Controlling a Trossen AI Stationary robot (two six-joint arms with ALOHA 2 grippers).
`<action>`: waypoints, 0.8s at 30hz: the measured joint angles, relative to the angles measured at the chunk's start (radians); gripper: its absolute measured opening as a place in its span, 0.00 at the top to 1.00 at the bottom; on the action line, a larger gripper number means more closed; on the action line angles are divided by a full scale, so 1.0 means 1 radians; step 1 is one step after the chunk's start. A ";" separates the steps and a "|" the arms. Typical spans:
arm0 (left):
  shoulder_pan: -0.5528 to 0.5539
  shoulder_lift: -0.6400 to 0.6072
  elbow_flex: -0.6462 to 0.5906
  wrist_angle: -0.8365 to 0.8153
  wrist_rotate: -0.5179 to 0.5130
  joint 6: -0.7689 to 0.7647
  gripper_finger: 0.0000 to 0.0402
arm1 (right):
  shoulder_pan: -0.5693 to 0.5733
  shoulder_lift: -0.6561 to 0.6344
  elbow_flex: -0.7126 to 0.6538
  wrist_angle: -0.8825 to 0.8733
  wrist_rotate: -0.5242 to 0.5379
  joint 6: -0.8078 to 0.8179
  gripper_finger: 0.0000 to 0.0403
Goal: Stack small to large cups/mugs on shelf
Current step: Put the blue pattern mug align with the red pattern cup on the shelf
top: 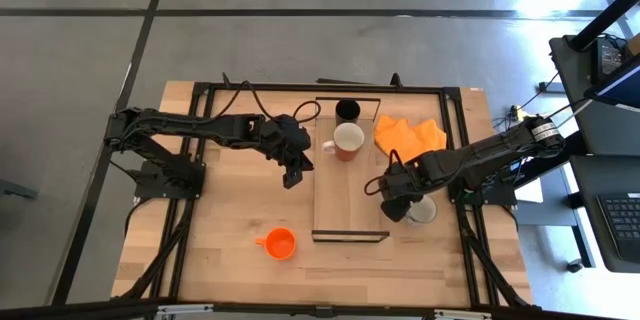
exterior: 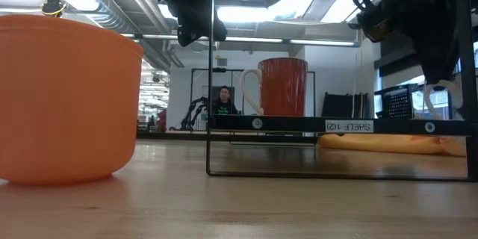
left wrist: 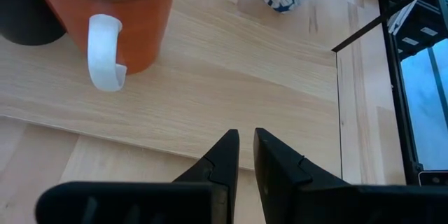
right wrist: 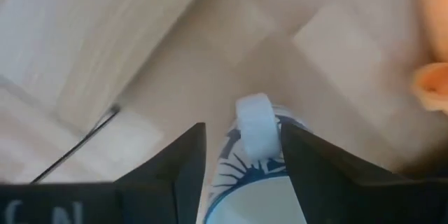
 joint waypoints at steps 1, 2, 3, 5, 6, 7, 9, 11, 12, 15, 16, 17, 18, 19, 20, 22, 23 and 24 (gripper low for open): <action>0.000 0.000 0.000 0.000 0.000 0.000 0.90 | 0.000 0.000 0.000 0.007 -0.014 -0.010 0.54; 0.000 0.000 0.000 0.000 0.000 0.000 0.90 | 0.000 0.000 0.000 0.013 -0.027 -0.016 0.54; 0.000 0.000 0.000 0.000 0.000 0.000 0.90 | 0.000 0.000 0.000 0.022 -0.043 -0.019 0.54; 0.000 0.000 0.000 0.000 0.000 0.000 0.90 | 0.000 0.000 0.000 0.046 -0.070 -0.022 0.54; 0.000 0.000 0.000 0.000 0.000 0.000 0.90 | 0.000 0.000 0.000 0.049 -0.070 -0.021 0.54; 0.000 0.000 0.000 0.000 0.000 0.000 0.90 | 0.000 0.000 0.000 0.047 -0.067 -0.021 0.54; 0.000 0.000 0.000 0.000 0.000 -0.001 0.90 | 0.000 0.000 0.000 0.049 -0.063 -0.021 0.54; 0.000 0.000 0.000 0.000 0.000 0.000 0.90 | 0.000 0.000 0.000 0.054 -0.058 -0.022 0.54; 0.000 0.000 0.000 0.000 0.000 0.000 0.90 | 0.000 0.000 0.000 0.056 -0.048 -0.022 0.54; 0.000 0.000 0.000 0.000 0.000 -0.001 0.90 | 0.000 0.000 0.000 0.056 -0.025 -0.022 0.54; 0.000 0.000 0.000 0.000 0.000 -0.001 0.90 | 0.000 0.000 0.000 0.056 -0.015 -0.023 0.54; 0.000 0.000 0.000 0.000 0.000 -0.001 0.90 | 0.000 0.000 0.000 0.056 -0.008 -0.024 0.54; 0.000 0.000 0.000 0.000 0.000 -0.001 0.90 | 0.000 0.000 0.000 0.058 0.002 -0.024 0.54; 0.000 0.000 0.000 0.000 0.000 -0.002 0.90 | 0.000 0.000 0.000 0.059 0.017 -0.024 0.54; 0.000 0.000 0.000 0.000 0.000 -0.002 0.90 | 0.000 0.000 0.000 0.059 0.033 -0.024 0.54; 0.000 0.000 0.000 -0.001 0.000 -0.002 0.90 | 0.000 0.000 0.012 0.038 0.087 -0.024 0.54; 0.000 0.000 0.000 -0.003 0.000 -0.002 0.90 | 0.000 0.000 0.023 0.016 0.123 -0.018 0.54; 0.000 0.000 0.000 -0.006 0.000 -0.002 0.90 | 0.000 0.000 0.036 -0.016 0.163 -0.004 0.54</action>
